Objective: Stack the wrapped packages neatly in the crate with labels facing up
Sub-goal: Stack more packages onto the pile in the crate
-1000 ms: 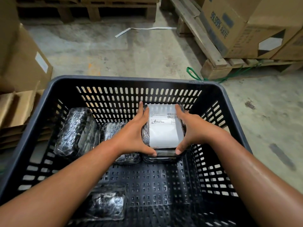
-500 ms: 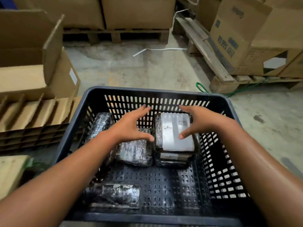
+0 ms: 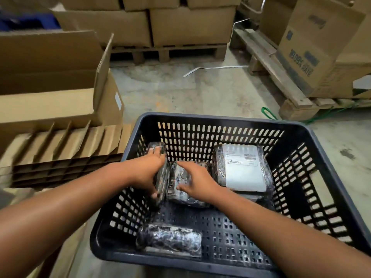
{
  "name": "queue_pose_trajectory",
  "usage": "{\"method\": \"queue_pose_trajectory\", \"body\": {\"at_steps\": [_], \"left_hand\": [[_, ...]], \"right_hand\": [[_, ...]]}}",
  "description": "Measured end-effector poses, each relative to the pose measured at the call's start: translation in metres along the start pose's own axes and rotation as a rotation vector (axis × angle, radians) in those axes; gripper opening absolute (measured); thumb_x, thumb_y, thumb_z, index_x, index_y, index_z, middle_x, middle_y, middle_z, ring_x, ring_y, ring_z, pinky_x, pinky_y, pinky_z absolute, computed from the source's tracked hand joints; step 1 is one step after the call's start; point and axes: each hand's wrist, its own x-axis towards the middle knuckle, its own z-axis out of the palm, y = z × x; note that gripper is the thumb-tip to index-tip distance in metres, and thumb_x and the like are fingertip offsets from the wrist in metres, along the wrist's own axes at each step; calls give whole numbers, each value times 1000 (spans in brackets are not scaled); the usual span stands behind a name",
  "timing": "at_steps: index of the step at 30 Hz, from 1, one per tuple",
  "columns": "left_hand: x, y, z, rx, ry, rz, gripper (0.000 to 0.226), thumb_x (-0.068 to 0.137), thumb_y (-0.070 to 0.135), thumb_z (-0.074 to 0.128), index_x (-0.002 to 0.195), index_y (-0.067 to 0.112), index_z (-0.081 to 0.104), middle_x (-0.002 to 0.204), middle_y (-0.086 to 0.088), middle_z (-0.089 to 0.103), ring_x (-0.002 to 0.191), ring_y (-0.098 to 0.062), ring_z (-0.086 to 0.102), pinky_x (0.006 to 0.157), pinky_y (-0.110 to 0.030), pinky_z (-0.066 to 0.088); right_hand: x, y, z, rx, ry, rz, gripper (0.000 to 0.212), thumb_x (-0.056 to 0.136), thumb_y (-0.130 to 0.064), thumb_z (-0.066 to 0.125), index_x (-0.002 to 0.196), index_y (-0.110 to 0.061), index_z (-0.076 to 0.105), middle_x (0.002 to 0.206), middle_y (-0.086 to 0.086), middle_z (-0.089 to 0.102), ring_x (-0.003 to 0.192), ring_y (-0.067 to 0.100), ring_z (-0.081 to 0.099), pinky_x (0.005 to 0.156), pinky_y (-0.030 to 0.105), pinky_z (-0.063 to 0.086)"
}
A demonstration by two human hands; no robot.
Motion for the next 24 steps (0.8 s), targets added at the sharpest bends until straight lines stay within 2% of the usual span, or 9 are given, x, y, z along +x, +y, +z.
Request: {"method": "queue_pose_trajectory", "body": {"at_steps": [3, 5, 8, 9, 11, 16, 20, 22, 24], "left_hand": [[5, 2, 3, 73, 30, -39, 123, 67, 26, 93, 157, -1, 14, 166, -28, -4, 154, -40, 4, 124, -37, 17], [8, 1, 4, 65, 36, -47, 119, 70, 21, 92, 157, -1, 14, 166, -26, -5, 154, -40, 4, 124, -37, 17], [9, -2, 6, 64, 42, -51, 108, 75, 12, 87, 157, 0, 18, 166, -25, -7, 153, -39, 1, 124, -41, 20], [10, -2, 6, 59, 42, -54, 103, 76, 10, 86, 156, 0, 22, 166, -24, -8, 153, -39, 0, 123, -41, 22], [10, -2, 6, 52, 41, -54, 99, 76, 10, 86, 154, 0, 26, 166, -22, -7, 153, -39, -1, 123, -42, 22], [9, 1, 0, 43, 7, -62, 105, 72, 18, 90, 155, 0, 27, 166, -22, -8, 153, -40, 0, 123, -43, 21], [9, 4, -1, 75, -20, -65, 108, 75, 18, 88, 157, 0, 20, 165, -24, -11, 153, -41, -2, 123, -43, 21], [8, 4, -2, 69, -20, -56, 107, 76, 18, 87, 158, 2, 20, 165, -25, -11, 152, -42, -3, 124, -44, 19], [7, 3, -2, 41, -15, -55, 111, 76, 19, 87, 158, 2, 15, 165, -24, -11, 152, -41, -4, 124, -44, 19]], "right_hand": [[0, 7, 26, -172, -184, 39, 120, 78, -32, 89, 165, -25, 7, 172, 14, 3, 156, 41, -3, 123, 64, 8], [-2, 15, 35, -344, -266, 64, 134, 73, -27, 93, 164, -28, -5, 168, 13, -21, 150, 44, -23, 121, 64, 2], [-8, 19, 39, -494, -271, 21, 120, 84, 18, 61, 161, -33, -16, 158, 12, -36, 146, 47, -29, 120, 60, -4], [-9, 19, 39, -516, -266, 7, 116, 83, 25, 47, 160, -34, -17, 159, 13, -34, 146, 49, -28, 120, 61, -6], [-10, 19, 37, -579, -268, -39, 110, 84, 25, 41, 160, -32, -15, 164, 17, -23, 146, 52, -22, 120, 60, -7], [-7, 15, 19, -652, -187, -188, 89, 96, -3, 57, 164, -23, 4, 169, 20, 9, 152, 51, 10, 121, 49, 1], [-1, 6, -7, -546, -138, -240, 85, 91, -16, 68, 163, -21, 23, 168, 11, 26, 151, 38, 30, 125, 46, 23], [0, 0, -21, -424, -100, -280, 78, 88, -16, 70, 158, -16, 36, 163, 10, 39, 140, 30, 49, 118, 40, 38], [3, -7, -35, -296, -67, -282, 70, 85, -15, 72, 151, -13, 49, 148, 5, 59, 108, 11, 69, 99, 27, 54]]}}
